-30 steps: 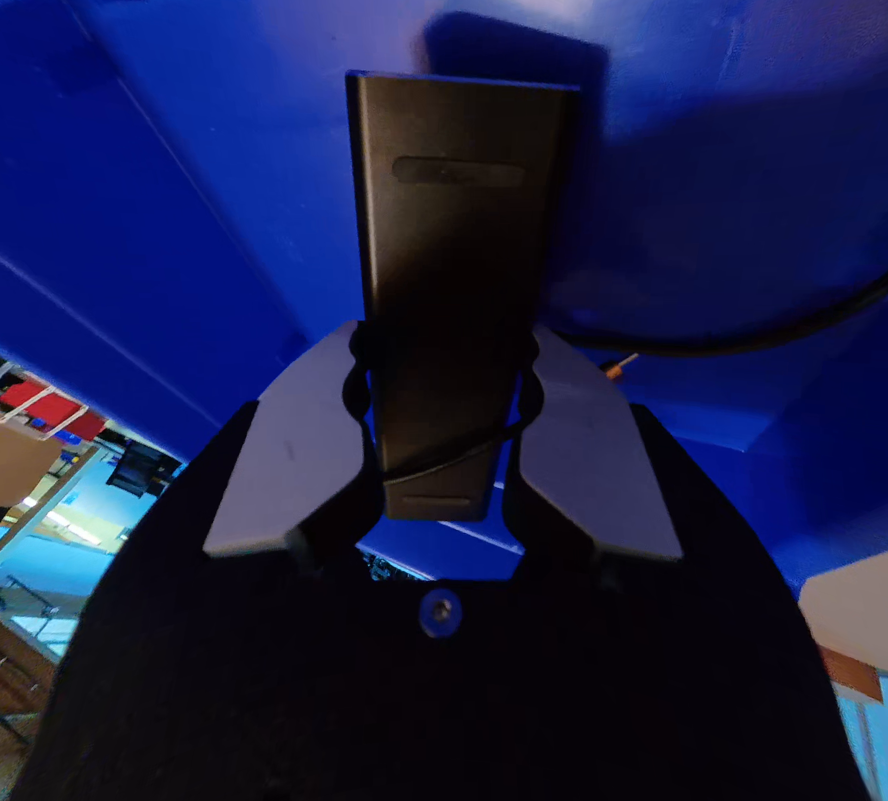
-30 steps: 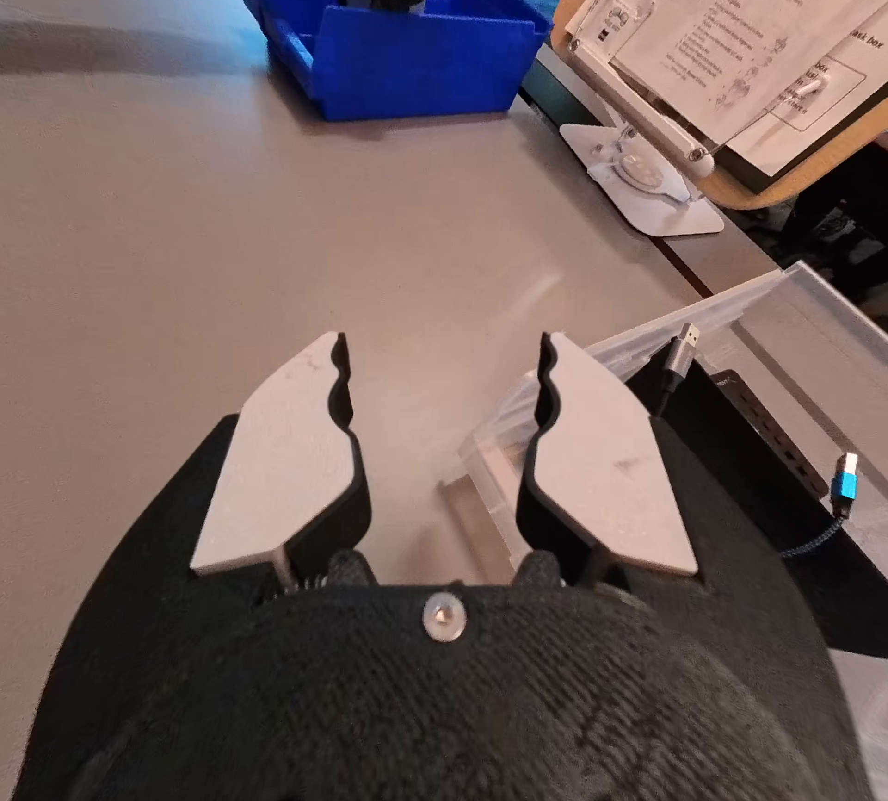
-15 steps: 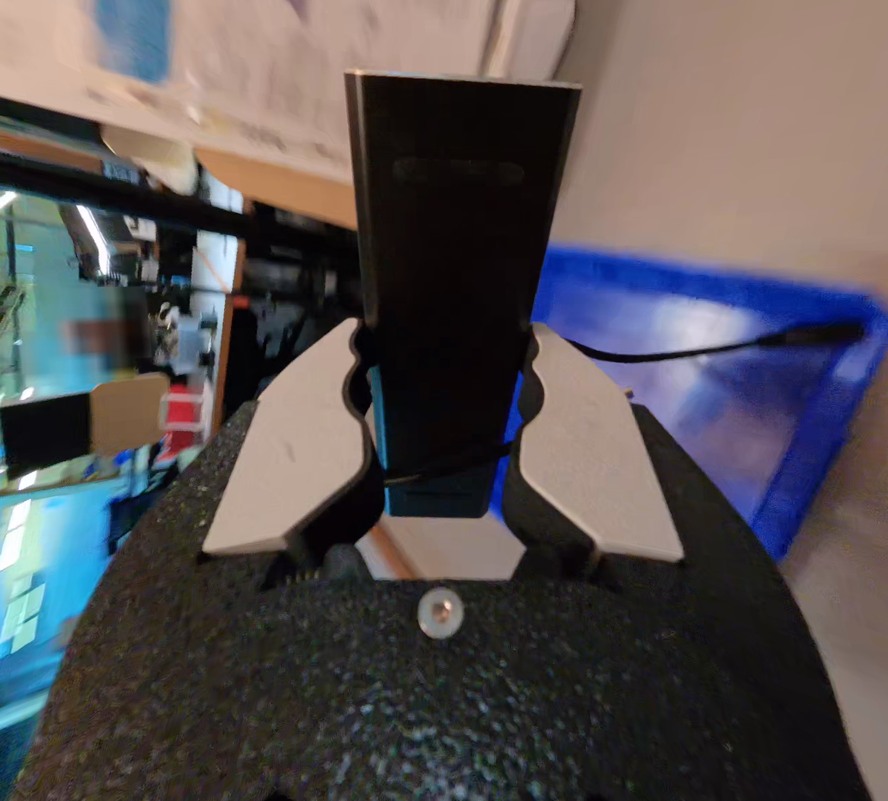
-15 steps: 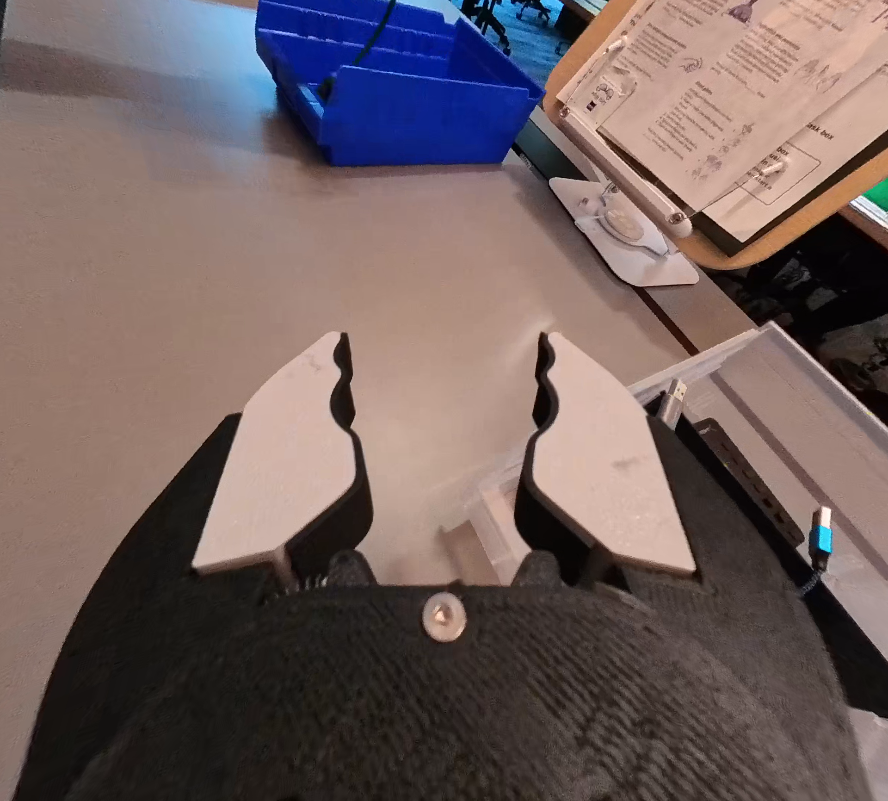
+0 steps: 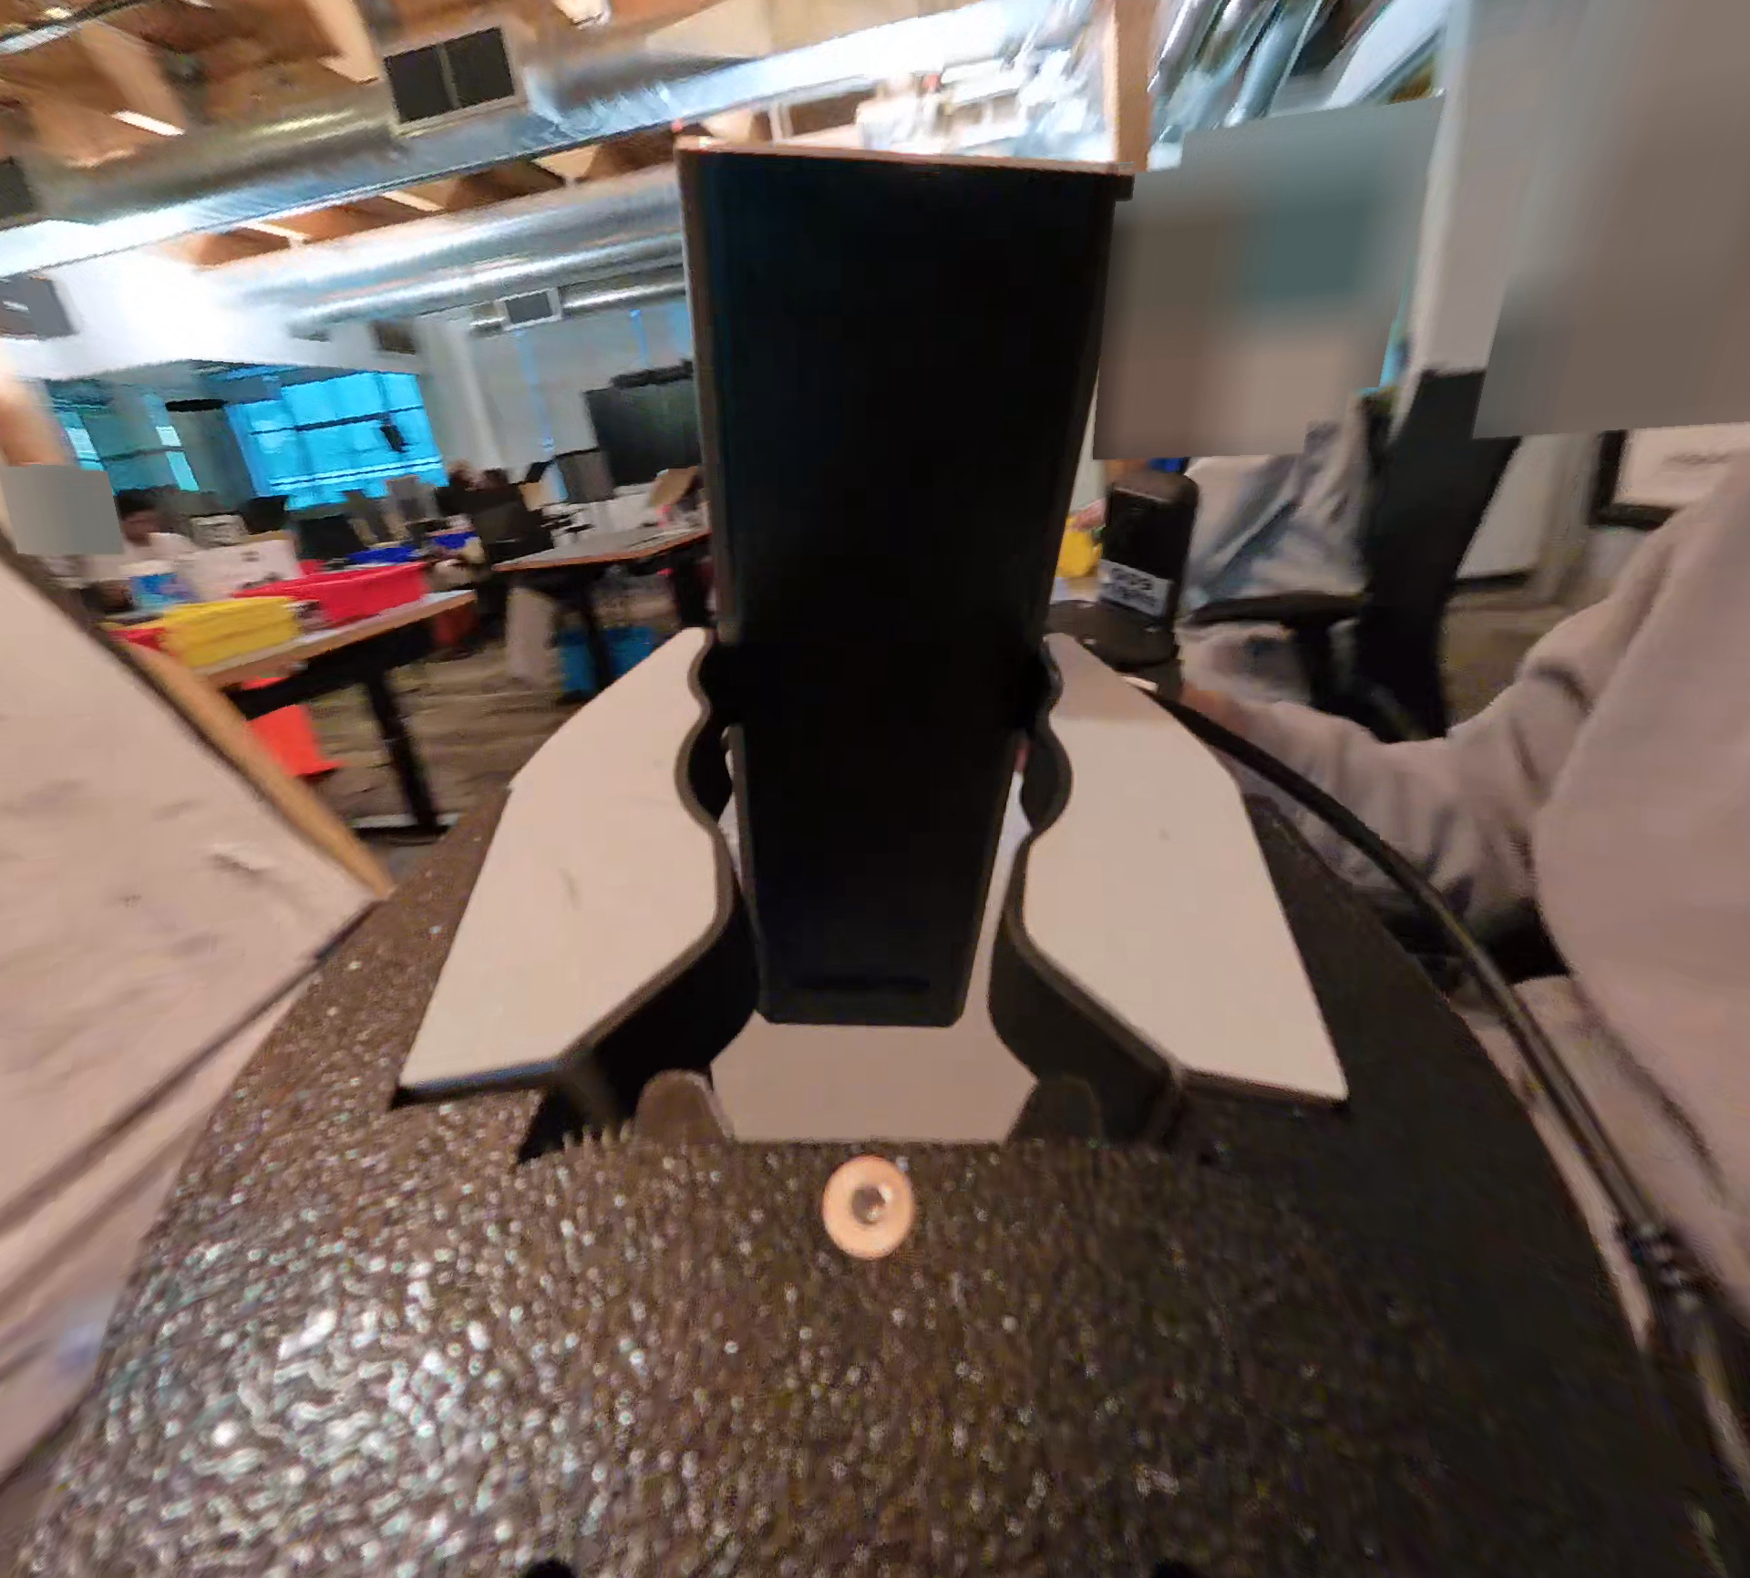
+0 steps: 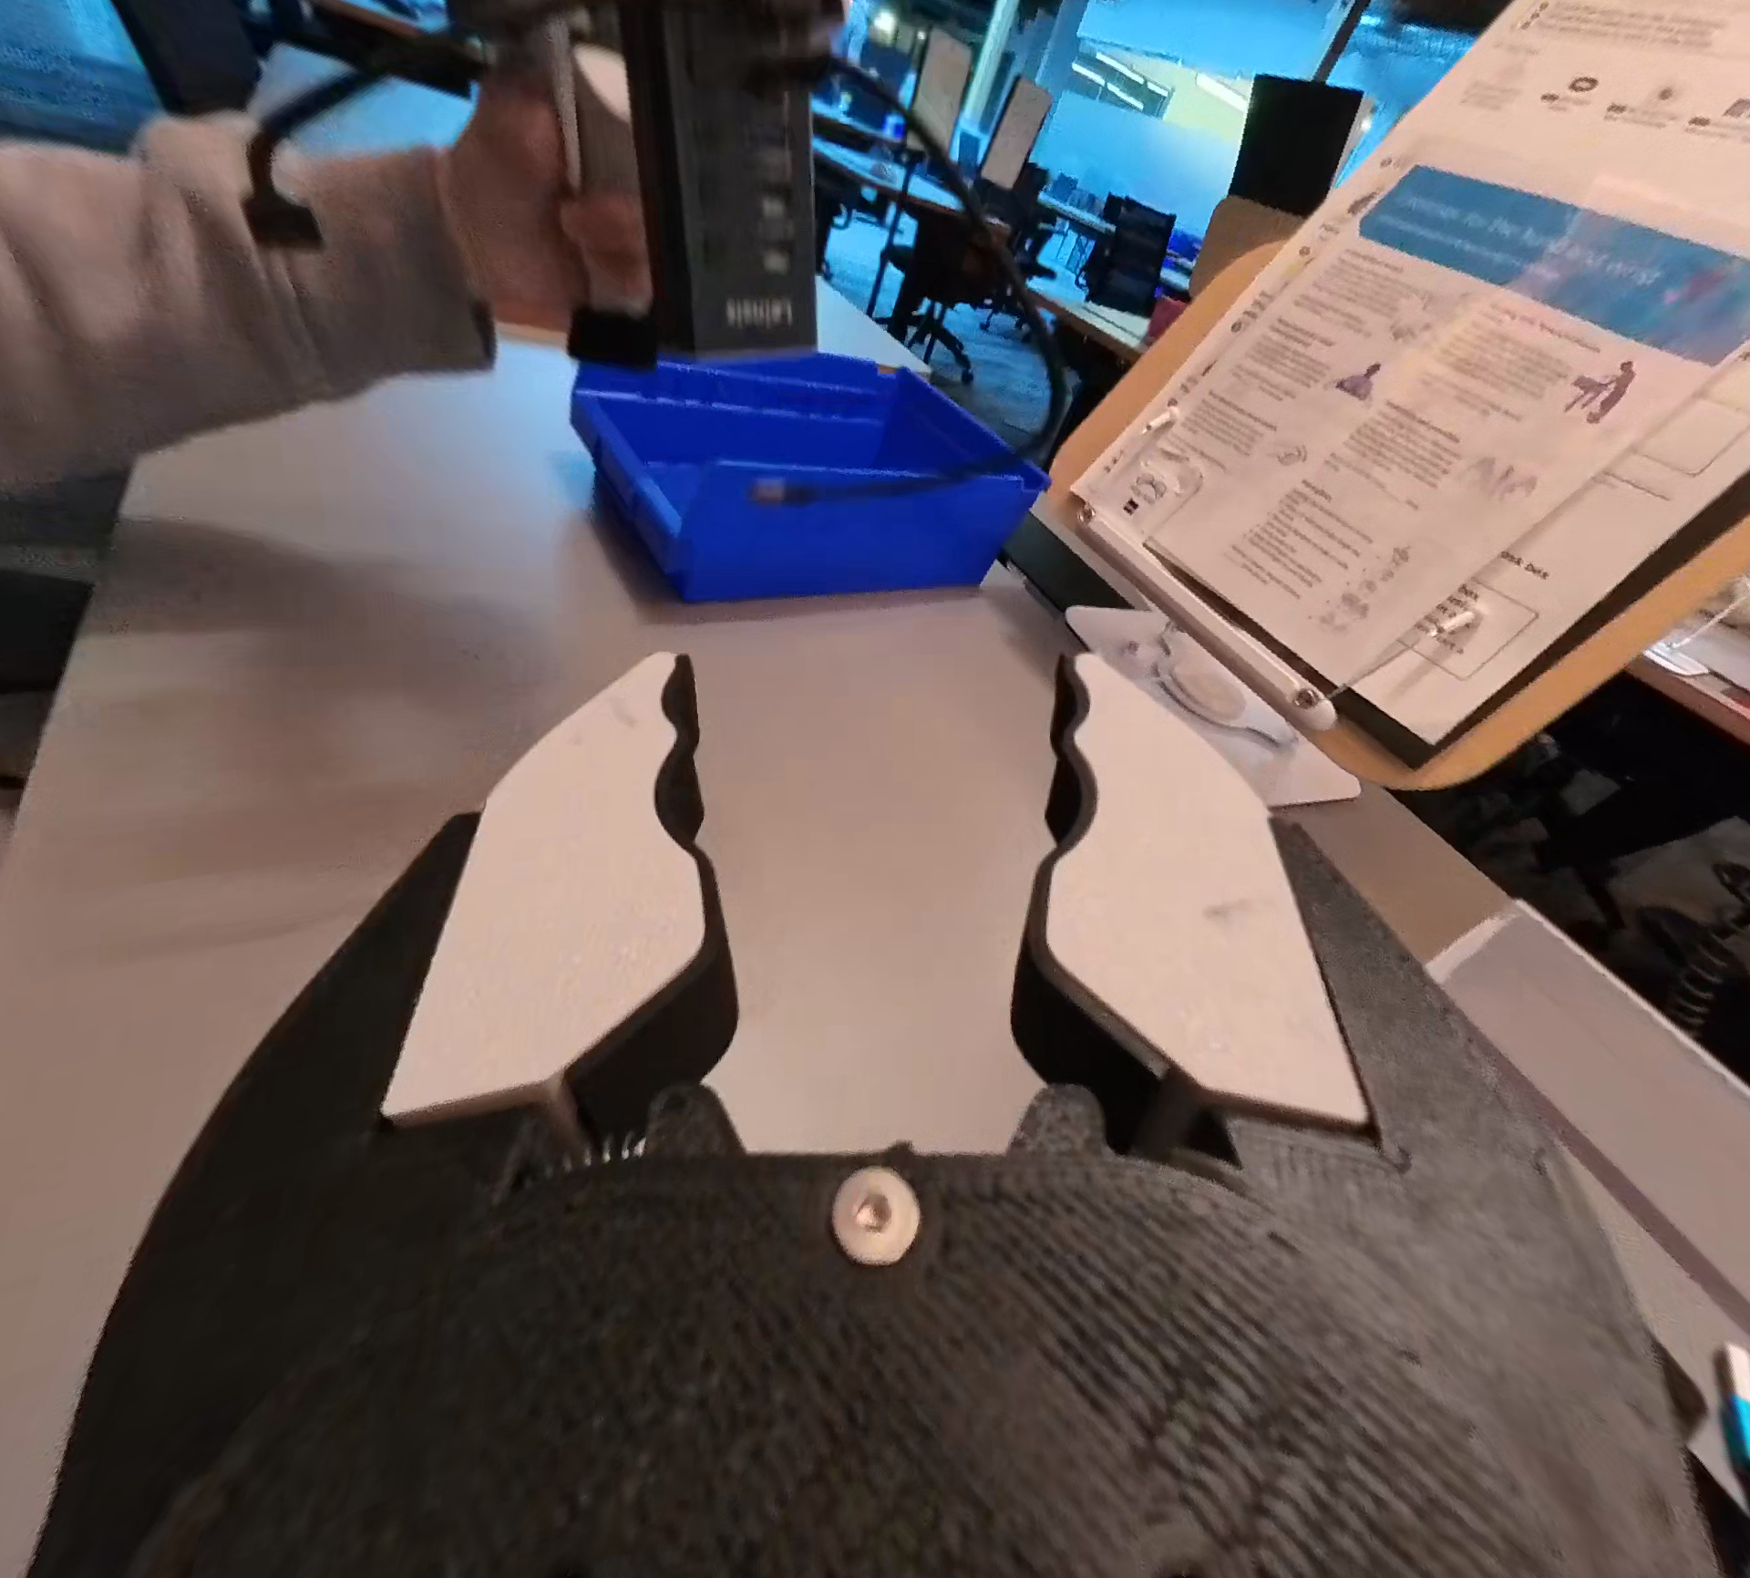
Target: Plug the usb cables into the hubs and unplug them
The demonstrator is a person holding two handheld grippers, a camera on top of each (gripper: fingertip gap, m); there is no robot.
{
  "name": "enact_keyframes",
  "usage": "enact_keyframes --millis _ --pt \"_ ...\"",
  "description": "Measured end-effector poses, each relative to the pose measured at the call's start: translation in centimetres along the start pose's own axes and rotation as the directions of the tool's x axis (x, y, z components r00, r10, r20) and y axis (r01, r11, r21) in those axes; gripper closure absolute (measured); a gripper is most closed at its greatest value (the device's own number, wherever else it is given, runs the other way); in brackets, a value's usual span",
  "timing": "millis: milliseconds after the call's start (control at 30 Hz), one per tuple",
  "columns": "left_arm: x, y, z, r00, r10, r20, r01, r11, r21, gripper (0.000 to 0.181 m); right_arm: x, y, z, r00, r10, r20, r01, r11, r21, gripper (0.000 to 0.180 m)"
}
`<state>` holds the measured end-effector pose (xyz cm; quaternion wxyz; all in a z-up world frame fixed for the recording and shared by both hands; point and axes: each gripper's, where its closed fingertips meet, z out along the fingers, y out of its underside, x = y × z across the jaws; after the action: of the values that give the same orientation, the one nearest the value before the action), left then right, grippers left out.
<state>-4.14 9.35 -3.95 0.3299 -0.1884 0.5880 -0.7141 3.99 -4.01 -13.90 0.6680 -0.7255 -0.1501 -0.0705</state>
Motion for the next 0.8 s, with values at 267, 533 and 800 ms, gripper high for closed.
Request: enact_keyframes --millis 267,533,800 --pt "4.0 12.5 4.6 0.956 -0.256 -0.143 0.263 0.964 0.031 0.12 -3.2 -1.2 3.7 0.995 0.067 0.079 -0.072 0.996 0.053 0.103" --pt "7.5 16.5 5.9 0.948 -0.237 -0.211 0.215 0.969 -0.12 0.12 -5.9 -0.7 6.7 0.983 0.087 0.159 -0.095 0.994 0.048 0.109" --pt "8.2 17.5 5.4 0.942 -0.232 -0.244 0.206 0.97 -0.128 0.12 -7.2 -0.2 6.9 0.976 0.077 0.202 -0.075 0.997 -0.019 0.122"
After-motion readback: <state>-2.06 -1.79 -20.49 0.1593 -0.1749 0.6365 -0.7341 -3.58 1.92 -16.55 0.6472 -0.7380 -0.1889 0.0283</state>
